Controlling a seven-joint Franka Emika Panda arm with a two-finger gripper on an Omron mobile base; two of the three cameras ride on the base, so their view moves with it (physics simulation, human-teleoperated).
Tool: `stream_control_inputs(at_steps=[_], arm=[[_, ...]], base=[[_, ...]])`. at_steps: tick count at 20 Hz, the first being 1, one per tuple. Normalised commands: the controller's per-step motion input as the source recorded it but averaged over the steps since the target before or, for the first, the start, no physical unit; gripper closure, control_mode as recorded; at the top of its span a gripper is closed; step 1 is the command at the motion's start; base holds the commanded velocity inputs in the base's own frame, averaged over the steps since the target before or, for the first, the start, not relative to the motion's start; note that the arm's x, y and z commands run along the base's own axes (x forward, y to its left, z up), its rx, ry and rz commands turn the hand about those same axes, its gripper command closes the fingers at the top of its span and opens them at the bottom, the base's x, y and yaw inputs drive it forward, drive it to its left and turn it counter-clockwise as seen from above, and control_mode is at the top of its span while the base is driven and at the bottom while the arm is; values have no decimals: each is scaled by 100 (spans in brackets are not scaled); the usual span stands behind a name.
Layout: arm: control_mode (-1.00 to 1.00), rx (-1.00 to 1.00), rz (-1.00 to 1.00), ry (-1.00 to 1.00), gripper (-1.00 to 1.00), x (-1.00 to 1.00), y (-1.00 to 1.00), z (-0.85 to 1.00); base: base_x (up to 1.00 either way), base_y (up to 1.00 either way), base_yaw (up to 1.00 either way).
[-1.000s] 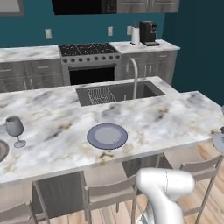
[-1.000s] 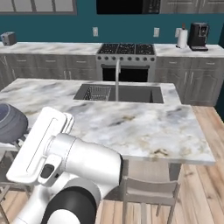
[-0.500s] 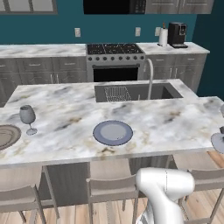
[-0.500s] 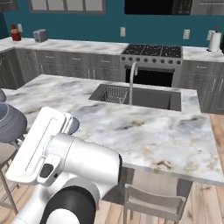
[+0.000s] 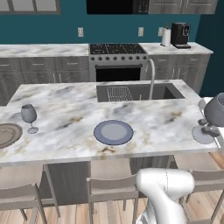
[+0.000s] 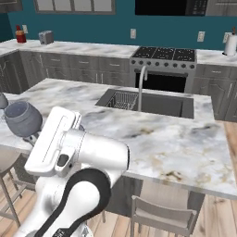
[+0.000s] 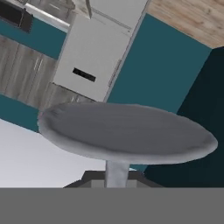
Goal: Retrieve the wine glasses from the counter and place one next to each plate.
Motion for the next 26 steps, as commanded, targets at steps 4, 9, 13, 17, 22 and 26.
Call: stream_control_inputs(at_steps=[4, 9, 13, 17, 22, 26], arm=[[-100, -16, 6, 16, 100, 98, 22, -34], [-100, -7, 10, 9, 100, 94, -7, -40], [-100, -1, 12, 2, 100, 92, -14, -44], [-100, -2, 9, 0, 100, 82, -1, -69], [-100, -10, 5, 2, 100, 75, 0, -66], [-100, -17, -2, 25, 100, 73, 15, -15]], base=[[0, 0, 0], [0, 0, 0], [0, 0, 0], [0, 0, 0], [0, 0, 0], [0, 0, 0]])
